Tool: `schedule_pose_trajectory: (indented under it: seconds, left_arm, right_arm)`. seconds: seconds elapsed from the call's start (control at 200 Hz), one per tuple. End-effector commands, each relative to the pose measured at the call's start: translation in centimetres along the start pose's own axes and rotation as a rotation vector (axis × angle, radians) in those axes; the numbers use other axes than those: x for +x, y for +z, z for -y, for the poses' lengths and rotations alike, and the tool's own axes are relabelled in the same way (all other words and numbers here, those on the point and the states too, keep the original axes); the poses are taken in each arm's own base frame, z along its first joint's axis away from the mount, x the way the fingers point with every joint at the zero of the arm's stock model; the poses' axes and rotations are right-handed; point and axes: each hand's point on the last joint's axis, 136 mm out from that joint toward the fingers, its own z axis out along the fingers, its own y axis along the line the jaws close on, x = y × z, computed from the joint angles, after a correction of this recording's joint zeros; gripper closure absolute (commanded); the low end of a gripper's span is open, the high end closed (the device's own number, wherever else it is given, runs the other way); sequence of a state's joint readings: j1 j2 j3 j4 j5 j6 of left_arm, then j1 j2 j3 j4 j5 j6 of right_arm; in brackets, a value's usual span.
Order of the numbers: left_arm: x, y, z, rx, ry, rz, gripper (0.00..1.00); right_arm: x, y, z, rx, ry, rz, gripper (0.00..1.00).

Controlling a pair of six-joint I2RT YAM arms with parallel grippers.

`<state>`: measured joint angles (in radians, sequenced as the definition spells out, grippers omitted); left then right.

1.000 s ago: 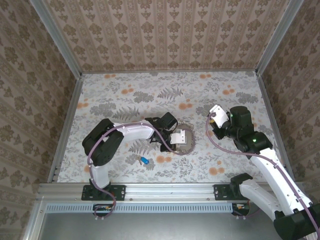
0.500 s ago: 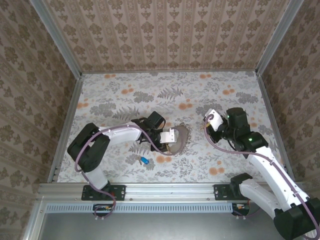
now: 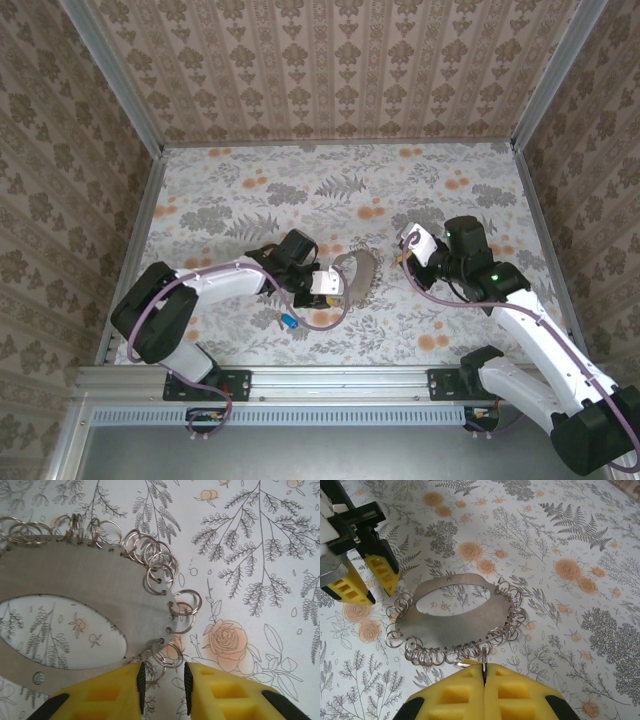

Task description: Put the keys on the keyring

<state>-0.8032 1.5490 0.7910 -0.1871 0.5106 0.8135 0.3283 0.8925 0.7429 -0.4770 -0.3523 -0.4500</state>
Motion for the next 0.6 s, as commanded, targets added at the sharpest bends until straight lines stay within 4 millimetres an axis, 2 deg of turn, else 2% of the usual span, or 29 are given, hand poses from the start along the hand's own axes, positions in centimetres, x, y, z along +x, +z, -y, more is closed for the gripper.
schedule_pose_trajectory:
  seconds: [0.0, 0.17, 0.325, 0.39, 0.465, 0.52, 0.595]
  left_arm:
    - [0.1, -0.3, -0.4, -0.021, 0.01, -0.005, 0.71]
    - [0.0, 0.5, -0.8, -0.047, -0.15, -0.004, 0.65]
    - [0.8, 1.5, 0.3, -0.058, -0.145, -0.05, 0.61]
    - [1.1, 1.4, 0.5, -0.042, -0.118, -0.073, 0.6]
    - [0.5, 1.1, 0.6, -0.012, -0.093, -0.074, 0.58]
    - [0.3, 1.0, -0.3, -0.028, -0.127, -0.1, 0.53]
    - [0.5, 1.1, -2.3, -0.083, -0.277, -0.166, 0.5]
  right_arm:
    - [-0.2, 0.0, -0.5, -0.026, -0.02, 0.009, 1.0]
    - [-0.1, 0.0, -0.3, -0.018, -0.022, 0.001, 1.0]
    - [0.2, 0.2, 0.1, 0.002, -0.011, -0.019, 1.0]
    - [0.7, 0.2, 1.4, 0.069, 0.033, -0.054, 1.0]
    - [1.9, 0.1, 2.9, 0.147, 0.062, -0.131, 1.0]
    - [2.1, -0.1, 3.9, 0.193, 0.081, -0.155, 1.0]
    - [2.0, -0.4, 4.7, 0.23, 0.113, -0.156, 1.0]
